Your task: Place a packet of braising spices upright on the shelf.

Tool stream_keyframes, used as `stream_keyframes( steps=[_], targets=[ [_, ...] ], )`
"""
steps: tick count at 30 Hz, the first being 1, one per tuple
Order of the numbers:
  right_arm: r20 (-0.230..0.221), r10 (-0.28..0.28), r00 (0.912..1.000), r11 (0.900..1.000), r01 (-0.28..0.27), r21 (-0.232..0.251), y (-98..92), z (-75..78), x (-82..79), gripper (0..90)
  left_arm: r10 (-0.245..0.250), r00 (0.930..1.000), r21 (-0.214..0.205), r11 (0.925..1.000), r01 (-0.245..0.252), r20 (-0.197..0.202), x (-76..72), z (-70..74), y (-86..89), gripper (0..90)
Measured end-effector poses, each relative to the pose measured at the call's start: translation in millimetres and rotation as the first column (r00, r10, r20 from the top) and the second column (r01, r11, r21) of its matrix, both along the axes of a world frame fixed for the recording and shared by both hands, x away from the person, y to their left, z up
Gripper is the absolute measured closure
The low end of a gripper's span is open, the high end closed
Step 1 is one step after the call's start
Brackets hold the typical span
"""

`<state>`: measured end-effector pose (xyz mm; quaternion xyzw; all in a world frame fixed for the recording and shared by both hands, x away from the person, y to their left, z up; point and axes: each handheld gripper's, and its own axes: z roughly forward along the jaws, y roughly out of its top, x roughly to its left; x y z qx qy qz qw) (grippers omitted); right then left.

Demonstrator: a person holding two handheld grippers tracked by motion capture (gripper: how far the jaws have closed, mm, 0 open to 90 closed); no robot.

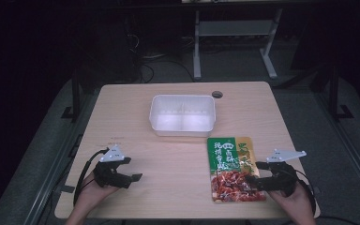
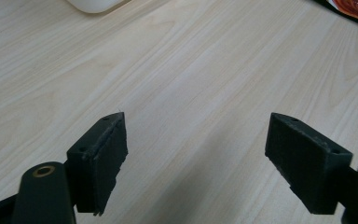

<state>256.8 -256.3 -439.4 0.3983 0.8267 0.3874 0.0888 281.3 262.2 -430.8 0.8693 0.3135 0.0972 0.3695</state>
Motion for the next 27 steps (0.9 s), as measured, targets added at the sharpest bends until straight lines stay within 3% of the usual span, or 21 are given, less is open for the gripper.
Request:
stream_keyframes(
  steps=[6,11,17,27],
  targets=[
    [-0.005,-0.007,1.0000,1.0000,0.007,0.000,-2.6,0.1,0.5,26.5,-0.019,0.9998,-0.009,0.9998,0.019,0.001,-2.2,1.6,-5.8,27.2],
    [-0.007,-0.018,0.9998,0.9998,0.018,0.003,-6.3,0.8,2.2,26.8,-0.066,0.9978,-0.033,0.9972,0.067,0.010,-5.0,6.6,-20.5,35.5],
    [-0.006,-0.026,0.9996,0.9996,0.026,0.012,-12.3,3.2,3.0,29.4,-0.162,0.9867,-0.026,0.9864,0.162,-0.008,-6.7,10.9,-48.2,53.8],
    [0.001,-0.041,0.9991,0.9990,0.041,0.018,-20.2,5.4,1.3,29.3,-0.254,0.9673,0.026,0.9669,0.254,-0.003,-8.5,24.2,-102.0,68.2]
  ],
)
